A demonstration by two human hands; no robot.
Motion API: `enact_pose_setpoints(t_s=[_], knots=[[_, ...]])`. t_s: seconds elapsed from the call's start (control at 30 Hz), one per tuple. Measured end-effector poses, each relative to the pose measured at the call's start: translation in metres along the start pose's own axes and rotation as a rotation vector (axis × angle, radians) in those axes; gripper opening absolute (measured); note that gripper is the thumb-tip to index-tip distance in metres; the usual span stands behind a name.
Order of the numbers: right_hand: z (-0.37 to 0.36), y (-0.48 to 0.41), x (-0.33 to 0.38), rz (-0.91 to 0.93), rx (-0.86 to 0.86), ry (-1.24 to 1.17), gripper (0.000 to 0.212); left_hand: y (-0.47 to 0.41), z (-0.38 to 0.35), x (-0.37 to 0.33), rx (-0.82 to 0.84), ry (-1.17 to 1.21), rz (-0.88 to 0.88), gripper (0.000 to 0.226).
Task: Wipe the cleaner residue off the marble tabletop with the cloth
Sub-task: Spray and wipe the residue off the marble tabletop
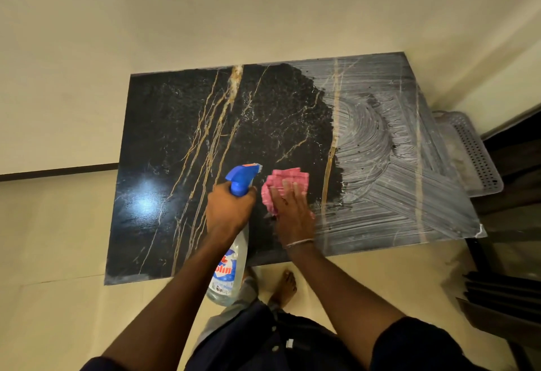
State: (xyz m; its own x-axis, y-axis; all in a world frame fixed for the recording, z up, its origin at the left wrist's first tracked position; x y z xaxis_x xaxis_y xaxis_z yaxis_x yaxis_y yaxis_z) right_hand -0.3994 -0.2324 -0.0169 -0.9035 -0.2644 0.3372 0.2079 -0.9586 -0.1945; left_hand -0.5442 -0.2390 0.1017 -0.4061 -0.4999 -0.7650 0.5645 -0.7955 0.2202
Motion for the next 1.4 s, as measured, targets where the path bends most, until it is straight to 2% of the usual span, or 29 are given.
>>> enact_pose_setpoints(t_s=[0.1, 0.17, 0.23, 0.33, 0.47, 0.63, 0.83, 0.9, 0.97, 1.1, 1.23, 1.4], knots=[[-0.007, 0.008, 0.028, 0.103, 0.055, -0.071, 0.090, 0.003, -0.001, 0.000, -0.001, -0.005, -0.004, 0.010], [-0.003, 0.009, 0.019, 0.179, 0.064, -0.064, 0.092, 0.002, -0.001, 0.001, -0.007, -0.007, -0.003, 0.012], [0.004, 0.010, -0.006, 0.194, 0.077, -0.048, 0.086, 0.002, -0.001, 0.002, -0.010, -0.001, 0.011, 0.013], [0.021, 0.011, -0.055, 0.031, -0.013, 0.004, 0.069, 0.001, 0.001, 0.006, -0.020, 0.017, 0.030, 0.015], [0.039, 0.006, -0.100, -0.096, -0.055, 0.091, 0.074, 0.005, 0.005, 0.011, -0.001, 0.037, 0.024, 0.015], [0.028, 0.013, -0.061, -0.260, -0.074, 0.064, 0.079, 0.007, 0.006, 0.016, 0.036, 0.034, 0.058, 0.019], [0.004, 0.038, 0.042, -0.015, -0.042, -0.107, 0.095, 0.009, 0.009, 0.016, 0.040, 0.022, 0.033, 0.011], [-0.004, 0.043, 0.049, 0.101, 0.012, -0.114, 0.097, 0.009, 0.011, 0.017, 0.047, 0.019, 0.017, 0.011], [-0.003, 0.045, 0.033, 0.121, 0.057, -0.126, 0.095, 0.007, 0.012, 0.019, 0.058, 0.013, 0.014, 0.011], [0.016, 0.047, -0.032, -0.037, -0.040, -0.054, 0.070, 0.004, 0.014, 0.022, 0.092, 0.027, 0.032, 0.019], [0.037, 0.043, -0.084, -0.230, -0.138, 0.019, 0.070, 0.002, 0.018, 0.023, 0.108, 0.035, 0.010, 0.018], [0.030, 0.050, -0.057, -0.351, -0.150, 0.052, 0.072, 0.000, 0.020, 0.027, 0.135, 0.031, -0.010, 0.016]])
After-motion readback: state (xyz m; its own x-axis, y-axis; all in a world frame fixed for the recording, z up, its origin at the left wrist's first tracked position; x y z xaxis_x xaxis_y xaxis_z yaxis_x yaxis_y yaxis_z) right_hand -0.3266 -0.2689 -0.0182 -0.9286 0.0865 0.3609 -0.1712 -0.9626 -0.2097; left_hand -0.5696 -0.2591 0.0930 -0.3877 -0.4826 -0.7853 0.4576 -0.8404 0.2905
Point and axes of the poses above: each hand's wrist, its own y-axis away from the middle knuckle, its own z-axis out of the back of the hand, x = y × z, the point moved 2 cm from there along -y, towards the middle knuckle, and after that the axes turned 10 degrees about -x, right-handed, at the moved point
